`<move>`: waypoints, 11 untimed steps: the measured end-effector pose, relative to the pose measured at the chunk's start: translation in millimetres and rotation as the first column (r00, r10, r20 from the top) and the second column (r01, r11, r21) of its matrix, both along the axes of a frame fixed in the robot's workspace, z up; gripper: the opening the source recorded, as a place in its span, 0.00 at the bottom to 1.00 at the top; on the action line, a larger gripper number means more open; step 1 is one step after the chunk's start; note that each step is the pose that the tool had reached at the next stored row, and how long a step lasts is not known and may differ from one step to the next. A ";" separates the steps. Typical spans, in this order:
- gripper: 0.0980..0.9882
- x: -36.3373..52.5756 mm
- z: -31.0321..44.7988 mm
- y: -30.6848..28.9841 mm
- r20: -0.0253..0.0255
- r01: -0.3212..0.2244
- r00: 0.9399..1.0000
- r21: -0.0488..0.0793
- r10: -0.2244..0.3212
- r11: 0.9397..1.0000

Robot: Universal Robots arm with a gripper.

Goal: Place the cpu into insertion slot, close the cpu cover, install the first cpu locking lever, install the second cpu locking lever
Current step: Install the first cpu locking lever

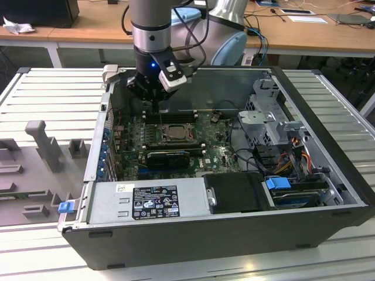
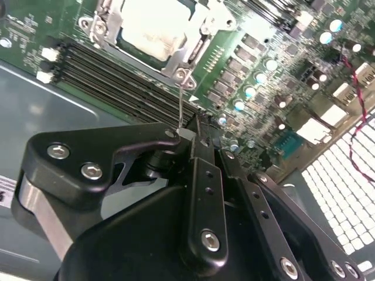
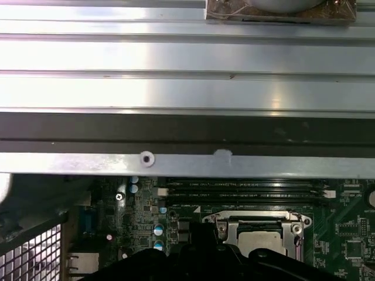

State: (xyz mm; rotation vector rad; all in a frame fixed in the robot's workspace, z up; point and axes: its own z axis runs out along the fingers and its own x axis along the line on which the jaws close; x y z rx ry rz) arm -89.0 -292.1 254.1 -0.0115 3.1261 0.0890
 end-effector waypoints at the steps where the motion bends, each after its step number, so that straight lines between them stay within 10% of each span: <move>1: 0.01 2.3 0.0 0.0 0.000 0.000 1.000 0.000 0.000 1.000; 6: 0.01 23.6 -0.5 0.0 0.003 -0.001 1.000 0.002 0.001 1.000; 7: 0.01 23.7 -1.0 -0.1 0.013 -0.002 1.000 0.003 0.002 1.000; 11: 0.01 24.7 -4.4 -0.3 0.015 -0.002 1.000 0.003 0.002 1.000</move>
